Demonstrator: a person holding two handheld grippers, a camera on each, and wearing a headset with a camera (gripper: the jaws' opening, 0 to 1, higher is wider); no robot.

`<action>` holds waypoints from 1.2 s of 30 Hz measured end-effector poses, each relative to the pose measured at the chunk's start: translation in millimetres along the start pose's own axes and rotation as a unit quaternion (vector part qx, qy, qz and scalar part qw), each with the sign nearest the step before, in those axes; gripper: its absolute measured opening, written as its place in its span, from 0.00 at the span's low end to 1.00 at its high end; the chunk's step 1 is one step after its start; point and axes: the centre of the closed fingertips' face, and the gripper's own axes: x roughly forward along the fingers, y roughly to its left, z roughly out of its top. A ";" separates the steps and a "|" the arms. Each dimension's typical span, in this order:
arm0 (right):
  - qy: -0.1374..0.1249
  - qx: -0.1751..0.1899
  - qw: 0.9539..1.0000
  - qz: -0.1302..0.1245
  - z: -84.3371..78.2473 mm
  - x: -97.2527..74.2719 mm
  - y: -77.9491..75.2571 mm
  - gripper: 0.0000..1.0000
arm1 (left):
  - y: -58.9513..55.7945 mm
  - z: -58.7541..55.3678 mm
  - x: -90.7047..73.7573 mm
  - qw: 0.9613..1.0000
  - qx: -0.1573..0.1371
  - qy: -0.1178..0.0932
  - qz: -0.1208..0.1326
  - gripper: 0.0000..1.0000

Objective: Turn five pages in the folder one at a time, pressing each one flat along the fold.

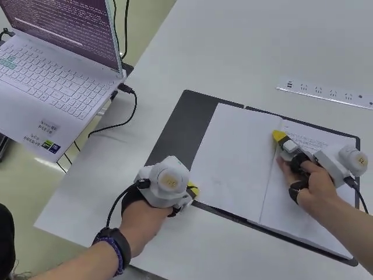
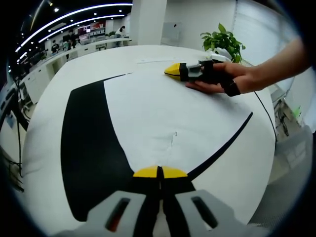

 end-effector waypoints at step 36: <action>0.062 -0.011 0.997 0.052 -74.8 -81.2 31.9 0.00 | 0.1 -0.3 -0.1 1.000 -0.009 -0.002 0.003 0.00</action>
